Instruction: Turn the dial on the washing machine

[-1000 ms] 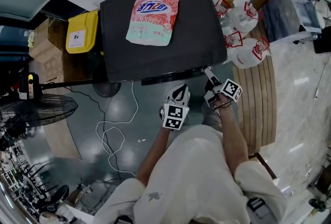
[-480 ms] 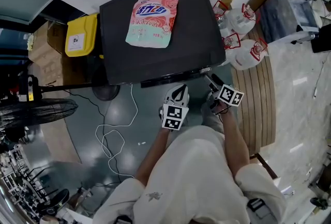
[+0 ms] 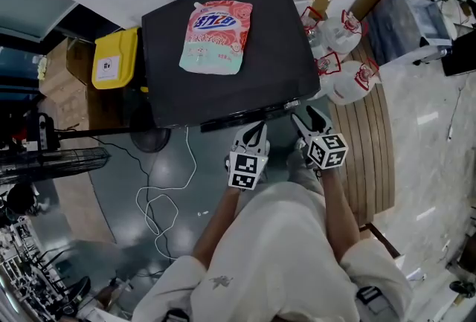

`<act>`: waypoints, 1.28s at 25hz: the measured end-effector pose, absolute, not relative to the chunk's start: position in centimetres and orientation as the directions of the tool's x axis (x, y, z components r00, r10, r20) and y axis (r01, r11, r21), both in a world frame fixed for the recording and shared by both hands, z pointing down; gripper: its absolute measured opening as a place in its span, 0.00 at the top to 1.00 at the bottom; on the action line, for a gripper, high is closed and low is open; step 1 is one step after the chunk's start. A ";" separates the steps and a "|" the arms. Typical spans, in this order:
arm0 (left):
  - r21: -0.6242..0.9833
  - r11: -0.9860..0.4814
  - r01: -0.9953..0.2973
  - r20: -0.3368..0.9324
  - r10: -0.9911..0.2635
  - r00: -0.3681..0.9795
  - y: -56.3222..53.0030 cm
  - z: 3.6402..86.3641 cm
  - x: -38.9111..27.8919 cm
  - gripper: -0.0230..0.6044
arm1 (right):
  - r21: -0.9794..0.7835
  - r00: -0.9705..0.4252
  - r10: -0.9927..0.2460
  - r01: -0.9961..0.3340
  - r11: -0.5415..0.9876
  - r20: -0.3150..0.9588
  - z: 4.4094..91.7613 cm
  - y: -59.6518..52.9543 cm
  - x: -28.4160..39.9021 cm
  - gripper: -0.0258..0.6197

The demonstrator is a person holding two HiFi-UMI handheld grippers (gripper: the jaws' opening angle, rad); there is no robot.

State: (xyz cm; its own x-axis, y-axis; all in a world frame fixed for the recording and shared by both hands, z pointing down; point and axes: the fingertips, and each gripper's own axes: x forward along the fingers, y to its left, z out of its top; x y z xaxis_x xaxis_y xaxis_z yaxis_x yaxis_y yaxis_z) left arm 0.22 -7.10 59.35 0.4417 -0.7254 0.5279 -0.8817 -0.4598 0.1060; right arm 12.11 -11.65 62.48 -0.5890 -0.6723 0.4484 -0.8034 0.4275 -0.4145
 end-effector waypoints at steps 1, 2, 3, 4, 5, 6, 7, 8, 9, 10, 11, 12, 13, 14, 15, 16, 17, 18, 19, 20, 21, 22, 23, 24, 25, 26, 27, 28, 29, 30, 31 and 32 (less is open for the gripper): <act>0.104 -0.462 -0.881 0.520 -0.730 0.444 -7.3 59.0 0.2 0.94 | -0.394 -0.588 -0.679 -0.806 0.442 0.439 61.7 -11.7 12.0 0.58; 0.102 -0.464 -0.880 0.512 -0.734 0.447 -7.5 58.7 0.2 0.94 | -0.375 -0.587 -0.686 -0.808 0.455 0.430 61.0 -11.7 11.9 0.59; 0.100 -0.467 -0.879 0.504 -0.738 0.449 -7.7 58.3 0.1 0.94 | -0.356 -0.586 -0.692 -0.809 0.468 0.422 60.3 -11.7 11.7 0.59; 0.098 -0.469 -0.878 0.496 -0.741 0.452 -7.9 57.9 0.1 0.94 | -0.339 -0.587 -0.697 -0.809 0.480 0.413 59.6 -11.7 11.6 0.59; 0.097 -0.471 -0.877 0.487 -0.745 0.455 -8.0 57.5 0.0 0.94 | -0.324 -0.588 -0.701 -0.809 0.491 0.403 58.9 -11.7 11.5 0.59; 0.097 -0.473 -0.876 0.478 -0.749 0.458 -8.2 57.1 0.0 0.94 | -0.311 -0.587 -0.707 -0.809 0.499 0.394 58.2 -11.7 11.4 0.59; 0.096 -0.475 -0.875 0.469 -0.754 0.461 -8.4 56.6 0.0 0.94 | -0.298 -0.584 -0.714 -0.811 0.503 0.385 57.6 -11.7 11.4 0.59; 0.094 -0.478 -0.873 0.459 -0.757 0.464 -8.6 56.2 0.0 0.94 | -0.284 -0.580 -0.721 -0.815 0.505 0.379 57.0 -11.7 11.5 0.59; 0.092 -0.481 -0.872 0.450 -0.761 0.467 -8.8 55.7 0.0 0.94 | -0.270 -0.574 -0.728 -0.819 0.507 0.374 56.4 -11.7 11.5 0.60; 0.090 -0.484 -0.871 0.442 -0.764 0.470 -8.9 55.3 -0.1 0.94 | -0.257 -0.569 -0.734 -0.822 0.508 0.370 55.9 -11.7 11.5 0.61; 0.089 -0.487 -0.869 0.433 -0.767 0.474 -9.0 55.0 -0.1 0.94 | -0.243 -0.565 -0.739 -0.825 0.509 0.367 55.5 -11.6 11.5 0.62; 0.087 -0.490 -0.867 0.425 -0.769 0.477 -9.1 54.6 -0.2 0.94 | -0.231 -0.561 -0.743 -0.828 0.512 0.365 55.2 -11.5 11.4 0.63; 0.086 -0.493 -0.866 0.417 -0.771 0.481 -9.2 54.3 -0.2 0.94 | -0.222 -0.559 -0.746 -0.829 0.513 0.362 54.9 -11.4 11.3 0.63; 0.085 -0.496 -0.864 0.410 -0.773 0.484 -9.3 54.0 -0.3 0.94 | -0.218 -0.557 -0.749 -0.830 0.513 0.357 54.6 -11.3 11.2 0.63; 0.084 -0.499 -0.862 0.403 -0.774 0.488 -9.4 53.7 -0.4 0.94 | -0.216 -0.556 -0.753 -0.831 0.512 0.353 54.3 -11.2 11.1 0.63; 0.083 -0.502 -0.861 0.398 -0.775 0.491 -9.4 53.5 -0.4 0.94 | -0.213 -0.553 -0.756 -0.833 0.511 0.350 54.1 -11.1 11.0 0.63; 0.082 -0.505 -0.859 0.393 -0.776 0.494 -9.5 53.3 -0.5 0.94 | -0.211 -0.551 -0.759 -0.834 0.510 0.347 53.9 -11.0 10.9 0.63; 0.082 -0.508 -0.857 0.389 -0.776 0.497 -9.5 53.1 -0.6 0.94 | -0.209 -0.549 -0.761 -0.835 0.508 0.344 53.7 -11.0 10.8 0.63; 0.082 -0.511 -0.856 0.386 -0.775 0.500 -9.5 52.9 -0.6 0.94 | -0.209 -0.547 -0.763 -0.837 0.506 0.343 53.6 -10.9 10.7 0.63; 0.082 -0.514 -0.854 0.383 -0.775 0.503 -9.6 52.8 -0.7 0.94 | -0.208 -0.544 -0.766 -0.839 0.503 0.343 53.5 -10.9 10.7 0.63; 0.082 -0.517 -0.852 0.381 -0.774 0.506 -9.6 52.8 -0.8 0.94 | -0.208 -0.540 -0.769 -0.842 0.498 0.343 53.5 -10.9 10.6 0.63; 0.081 -0.521 -0.850 0.378 -0.772 0.510 -9.6 52.7 -0.8 0.94 | -0.207 -0.534 -0.773 -0.845 0.493 0.342 53.5 -10.9 10.6 0.63; 0.081 -0.525 -0.847 0.376 -0.771 0.514 -9.7 52.7 -0.9 0.94 | -0.206 -0.529 -0.777 -0.848 0.488 0.341 53.4 -10.9 10.6 0.63; 0.081 -0.529 -0.845 0.374 -0.770 0.518 -9.7 52.6 -1.0 0.94 | -0.203 -0.525 -0.780 -0.851 0.484 0.340 53.3 -10.9 10.6 0.63; 0.080 -0.532 -0.843 0.372 -0.768 0.521 -9.7 52.5 -1.1 0.94 | -0.201 -0.520 -0.784 -0.854 0.480 0.339 53.2 -10.9 10.5 0.63; 0.079 -0.536 -0.840 0.370 -0.767 0.525 -9.7 52.4 -1.2 0.94 | -0.200 -0.516 -0.788 -0.856 0.476 0.336 53.1 -10.9 10.4 0.63; 0.079 -0.541 -0.837 0.368 -0.765 0.529 -9.7 52.4 -1.3 0.94 | -0.199 -0.512 -0.792 -0.859 0.472 0.333 53.0 -10.9 10.4 0.63; 0.078 -0.546 -0.834 0.365 -0.763 0.533 -9.8 52.3 -1.3 0.94 | -0.200 -0.507 -0.796 -0.862 0.467 0.330 52.9 -10.9 10.3 0.64; 0.079 -0.550 -0.831 0.363 -0.761 0.538 -9.9 52.2 -1.3 0.94 | -0.200 -0.503 -0.800 -0.864 0.461 0.326 52.8 -10.9 10.3 0.64; 0.079 -0.555 -0.828 0.360 -0.759 0.543 -9.9 52.2 -1.4 0.94 | -0.201 -0.498 -0.804 -0.867 0.456 0.324 52.8 -10.9 10.3 0.64; 0.078 -0.560 -0.825 0.358 -0.756 0.547 -10.0 52.1 -1.4 0.94 | -0.201 -0.494 -0.808 -0.870 0.451 0.323 52.7 -10.9 10.2 0.64; 0.076 -0.564 -0.822 0.357 -0.754 0.551 -10.1 52.0 -1.5 0.94 | -0.201 -0.489 -0.811 -0.872 0.446 0.322 52.6 -10.8 10.1 0.64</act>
